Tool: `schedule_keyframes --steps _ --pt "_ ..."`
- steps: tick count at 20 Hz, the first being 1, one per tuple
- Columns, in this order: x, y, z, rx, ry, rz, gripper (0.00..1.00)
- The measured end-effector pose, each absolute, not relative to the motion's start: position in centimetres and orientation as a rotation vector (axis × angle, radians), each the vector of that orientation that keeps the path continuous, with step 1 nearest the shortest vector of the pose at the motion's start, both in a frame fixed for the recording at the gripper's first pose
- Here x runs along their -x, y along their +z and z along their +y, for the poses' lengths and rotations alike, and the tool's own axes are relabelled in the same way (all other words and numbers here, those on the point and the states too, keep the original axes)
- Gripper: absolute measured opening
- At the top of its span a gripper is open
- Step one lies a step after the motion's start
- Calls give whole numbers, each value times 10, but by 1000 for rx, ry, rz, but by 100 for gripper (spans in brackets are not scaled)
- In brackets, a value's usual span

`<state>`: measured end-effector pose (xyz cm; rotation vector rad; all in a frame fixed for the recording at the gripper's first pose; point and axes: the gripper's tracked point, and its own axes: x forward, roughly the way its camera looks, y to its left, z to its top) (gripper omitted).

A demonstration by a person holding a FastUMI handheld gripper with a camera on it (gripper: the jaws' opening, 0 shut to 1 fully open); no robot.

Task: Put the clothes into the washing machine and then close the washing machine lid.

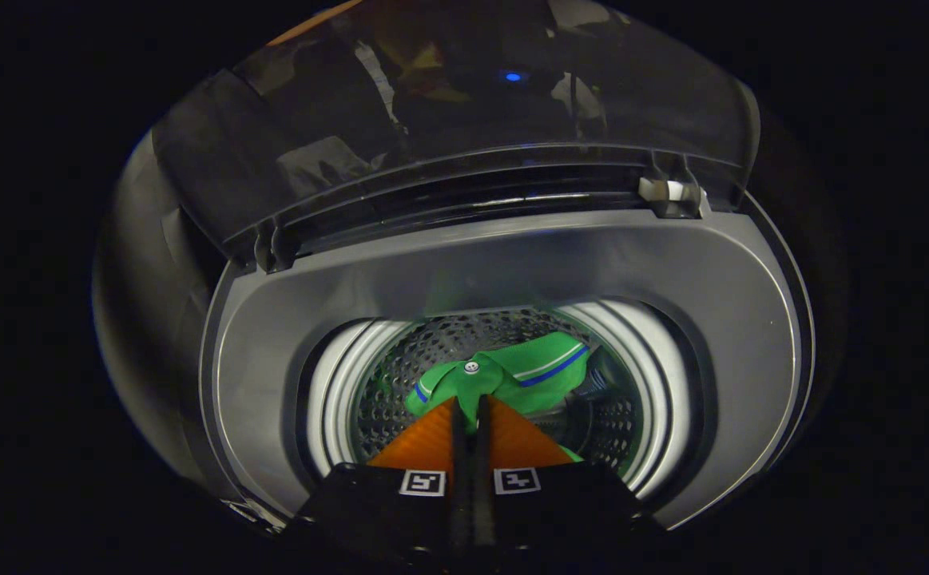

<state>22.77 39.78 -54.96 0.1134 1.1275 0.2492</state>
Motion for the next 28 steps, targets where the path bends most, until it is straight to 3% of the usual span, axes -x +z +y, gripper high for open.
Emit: schedule_keyframes --steps 4,5,6,11,18,28 --pt "-224 -555 394 -101 234 1169 12" --pt "-224 -553 393 -95 239 1169 23" --pt "-228 -553 391 -89 231 1153 26" --pt "-219 -543 387 -52 209 1141 99" --pt "-209 -517 383 -21 220 1104 99" --pt "-203 -357 389 -22 280 870 98"
